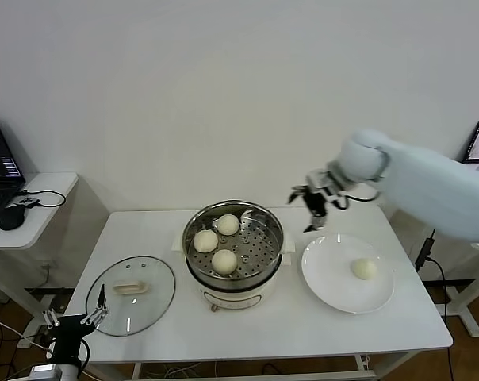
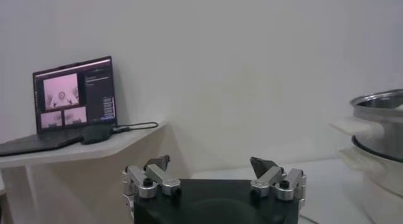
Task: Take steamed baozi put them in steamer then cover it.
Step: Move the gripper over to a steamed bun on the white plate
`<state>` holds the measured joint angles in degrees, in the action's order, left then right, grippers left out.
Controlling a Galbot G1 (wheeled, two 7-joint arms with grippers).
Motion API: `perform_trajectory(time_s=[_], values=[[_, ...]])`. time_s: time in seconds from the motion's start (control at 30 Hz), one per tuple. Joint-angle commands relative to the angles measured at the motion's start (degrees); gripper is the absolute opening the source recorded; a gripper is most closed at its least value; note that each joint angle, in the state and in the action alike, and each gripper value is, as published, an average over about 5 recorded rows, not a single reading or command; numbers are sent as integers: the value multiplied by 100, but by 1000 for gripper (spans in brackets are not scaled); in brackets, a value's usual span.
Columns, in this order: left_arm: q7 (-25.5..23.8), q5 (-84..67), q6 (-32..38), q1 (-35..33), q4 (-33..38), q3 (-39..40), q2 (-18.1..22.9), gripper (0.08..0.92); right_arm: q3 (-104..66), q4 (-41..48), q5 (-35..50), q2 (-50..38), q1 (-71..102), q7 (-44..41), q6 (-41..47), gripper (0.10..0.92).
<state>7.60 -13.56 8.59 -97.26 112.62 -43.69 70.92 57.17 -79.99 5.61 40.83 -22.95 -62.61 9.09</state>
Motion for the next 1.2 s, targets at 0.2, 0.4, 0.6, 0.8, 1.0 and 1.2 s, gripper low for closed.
perform_trajectory(time_s=[0.2, 0.4, 0.6, 0.8, 1.0, 1.2], values=[[-12, 22, -32, 8, -12, 31, -47, 823, -1889, 280, -1393, -1310, 2504, 33, 129, 823], [-13, 44, -50, 12, -42, 40, -34, 823, -2331, 606, -1845, -1035, 3014, 95, 64, 823], [-14, 63, -34, -10, -85, 24, -13, 823, -2404, 1058, -2184, -560, 3161, 131, -117, 823], [-12, 59, -30, -29, -102, -3, 3, 823, -2497, 1371, -2369, -207, 3264, 129, -173, 823], [-11, 65, -30, -10, -123, 12, 26, 823, -2569, 1677, -2662, 59, 3323, 163, -267, 823], [-9, 66, -29, 11, -160, 24, 24, 823, -2645, 1946, -2811, 261, 3370, 217, -277, 823]])
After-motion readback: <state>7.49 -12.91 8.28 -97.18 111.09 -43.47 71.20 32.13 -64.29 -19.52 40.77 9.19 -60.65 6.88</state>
